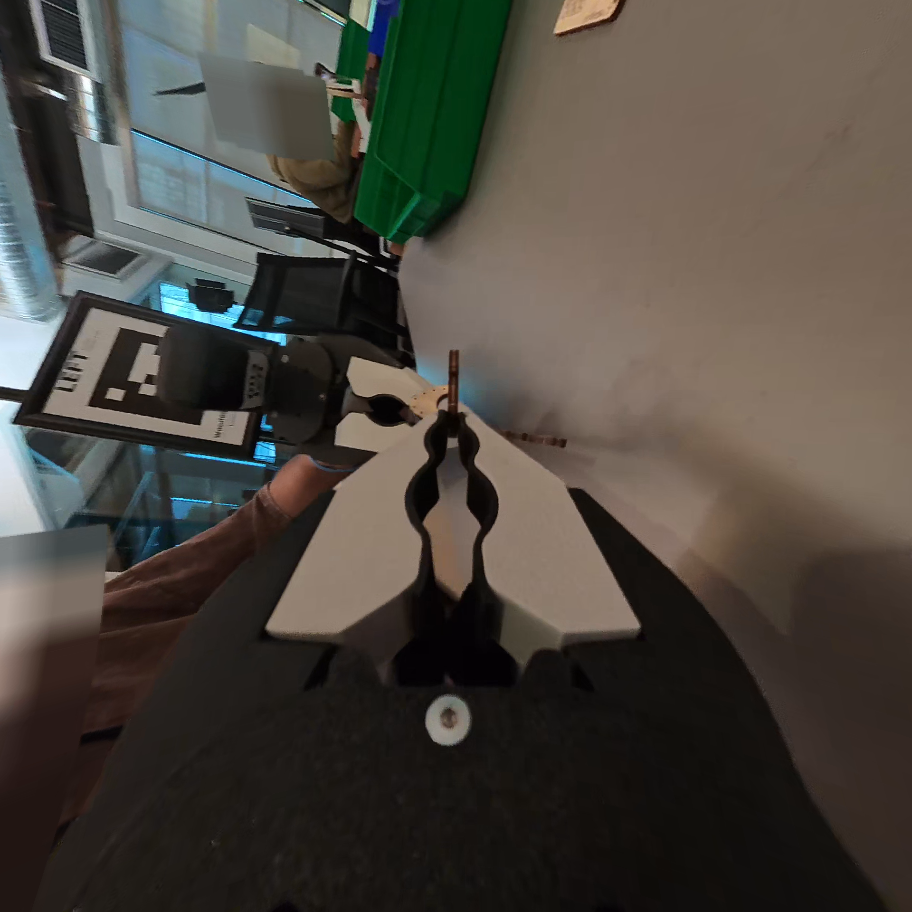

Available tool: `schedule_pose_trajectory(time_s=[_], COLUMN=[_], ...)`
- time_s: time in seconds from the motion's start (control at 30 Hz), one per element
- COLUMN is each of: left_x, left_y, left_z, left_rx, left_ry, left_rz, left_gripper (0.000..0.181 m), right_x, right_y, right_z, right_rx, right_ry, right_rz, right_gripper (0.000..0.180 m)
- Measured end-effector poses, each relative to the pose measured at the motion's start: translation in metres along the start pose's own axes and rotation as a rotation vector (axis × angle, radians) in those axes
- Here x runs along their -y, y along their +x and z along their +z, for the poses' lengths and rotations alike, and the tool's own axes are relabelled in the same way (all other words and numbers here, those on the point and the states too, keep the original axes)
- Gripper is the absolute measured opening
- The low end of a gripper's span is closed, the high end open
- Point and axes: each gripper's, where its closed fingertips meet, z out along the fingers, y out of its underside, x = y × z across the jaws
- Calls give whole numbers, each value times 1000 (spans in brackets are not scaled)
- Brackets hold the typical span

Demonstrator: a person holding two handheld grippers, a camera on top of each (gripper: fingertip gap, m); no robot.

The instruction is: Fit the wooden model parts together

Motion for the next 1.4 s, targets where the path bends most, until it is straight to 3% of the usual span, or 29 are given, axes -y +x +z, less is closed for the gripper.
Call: schedule_pose_trajectory(time_s=[0.13, 0.3, 0.47, 0.87, 1.4], left_x=[-1, -2, -11, -15, -13], left_y=[-5, -8, -6, -9, -11], left_z=[-4, -2, 8, 7, 9], left_rx=[11, 10, -6, -6, 18], left_ry=[6, -4, -48, -64, -63], left_rz=[-13, -35, -70, -110, -84], left_gripper=[1, 1, 1, 1, 1], right_x=[-2, -8, -16, -11, -25], right_y=[-1, 21, 41, 31, 45], right_z=[-5, 9, 31, 34, 37], right_rx=[-14, -338, -542, -605, -810], right_ry=[0, -30, -97, -72, -182], right_rz=[-40, -293, -358, -450, -526], right_gripper=[3, 3, 3, 3, 3])
